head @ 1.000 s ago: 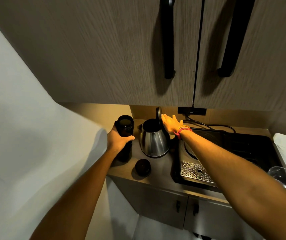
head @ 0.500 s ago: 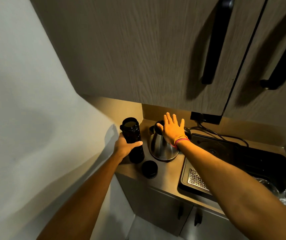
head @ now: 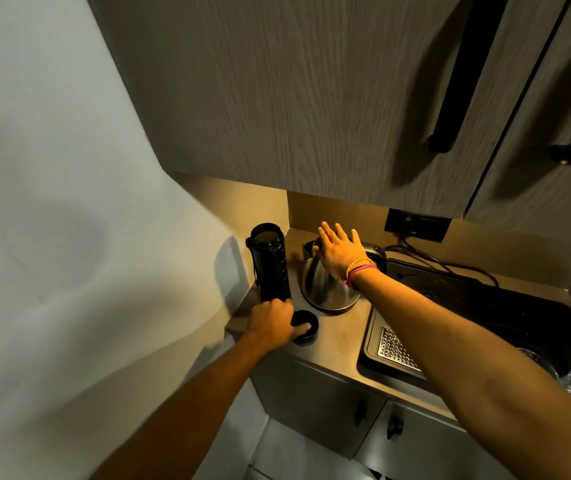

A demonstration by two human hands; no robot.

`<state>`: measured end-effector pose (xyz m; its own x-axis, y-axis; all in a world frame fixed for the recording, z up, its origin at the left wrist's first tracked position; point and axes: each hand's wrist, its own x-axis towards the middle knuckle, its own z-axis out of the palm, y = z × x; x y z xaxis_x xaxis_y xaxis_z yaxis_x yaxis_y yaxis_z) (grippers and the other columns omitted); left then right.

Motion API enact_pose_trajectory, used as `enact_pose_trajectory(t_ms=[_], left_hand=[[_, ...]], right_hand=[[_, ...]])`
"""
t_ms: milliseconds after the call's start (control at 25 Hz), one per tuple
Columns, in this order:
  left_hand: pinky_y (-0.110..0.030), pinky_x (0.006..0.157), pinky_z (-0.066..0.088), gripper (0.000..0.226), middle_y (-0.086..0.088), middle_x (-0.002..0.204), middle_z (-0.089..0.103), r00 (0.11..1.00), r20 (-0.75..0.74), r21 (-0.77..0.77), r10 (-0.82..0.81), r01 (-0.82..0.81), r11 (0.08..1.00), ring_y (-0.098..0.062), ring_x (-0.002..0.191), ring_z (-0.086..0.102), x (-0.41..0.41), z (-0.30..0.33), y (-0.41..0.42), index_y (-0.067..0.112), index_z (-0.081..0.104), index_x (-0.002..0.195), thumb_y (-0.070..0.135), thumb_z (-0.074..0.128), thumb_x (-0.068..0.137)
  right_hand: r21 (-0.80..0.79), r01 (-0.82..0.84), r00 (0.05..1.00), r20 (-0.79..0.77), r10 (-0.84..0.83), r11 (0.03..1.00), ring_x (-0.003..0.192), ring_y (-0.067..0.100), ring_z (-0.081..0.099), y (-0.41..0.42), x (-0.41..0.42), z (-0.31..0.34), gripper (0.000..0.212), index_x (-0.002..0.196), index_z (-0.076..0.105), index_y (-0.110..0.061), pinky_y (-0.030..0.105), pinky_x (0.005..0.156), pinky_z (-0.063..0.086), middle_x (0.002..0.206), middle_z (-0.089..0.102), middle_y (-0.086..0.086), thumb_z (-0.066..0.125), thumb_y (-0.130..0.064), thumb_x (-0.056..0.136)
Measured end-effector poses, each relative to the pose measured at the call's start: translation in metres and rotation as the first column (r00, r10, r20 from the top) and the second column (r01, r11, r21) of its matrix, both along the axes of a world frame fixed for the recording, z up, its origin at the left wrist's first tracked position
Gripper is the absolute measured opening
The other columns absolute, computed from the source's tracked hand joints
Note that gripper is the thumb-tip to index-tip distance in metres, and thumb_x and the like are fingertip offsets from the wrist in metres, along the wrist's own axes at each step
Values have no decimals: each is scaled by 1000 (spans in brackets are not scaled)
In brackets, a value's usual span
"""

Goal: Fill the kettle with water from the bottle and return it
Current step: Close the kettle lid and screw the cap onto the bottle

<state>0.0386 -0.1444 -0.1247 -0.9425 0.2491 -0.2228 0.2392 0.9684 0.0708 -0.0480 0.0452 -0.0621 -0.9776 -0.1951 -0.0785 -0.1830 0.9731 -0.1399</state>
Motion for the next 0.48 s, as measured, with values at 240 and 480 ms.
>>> enact_pose_trajectory(t_ms=[240,480], left_hand=[[-53,104,47,80,-16,154,32,984,102,51,-146,141,989,-39,137,41,16,-32,25,21,26,155,48,64,90],[-36,87,55,74,-11,139,47,950,-307,318,-62,164,934,-30,116,59,16,14,-18,19,44,142,65,58,85]], right_hand=[[-261,-266,963,-109,246,928,153,22,1,-29,12,17,91,155,3,-18,43,123,3,165,2,4,57,-36,84],[-656,-63,987,70,143,752,146,27,28,-31,15,23,108,155,11,-23,33,114,27,159,28,10,79,-34,73]])
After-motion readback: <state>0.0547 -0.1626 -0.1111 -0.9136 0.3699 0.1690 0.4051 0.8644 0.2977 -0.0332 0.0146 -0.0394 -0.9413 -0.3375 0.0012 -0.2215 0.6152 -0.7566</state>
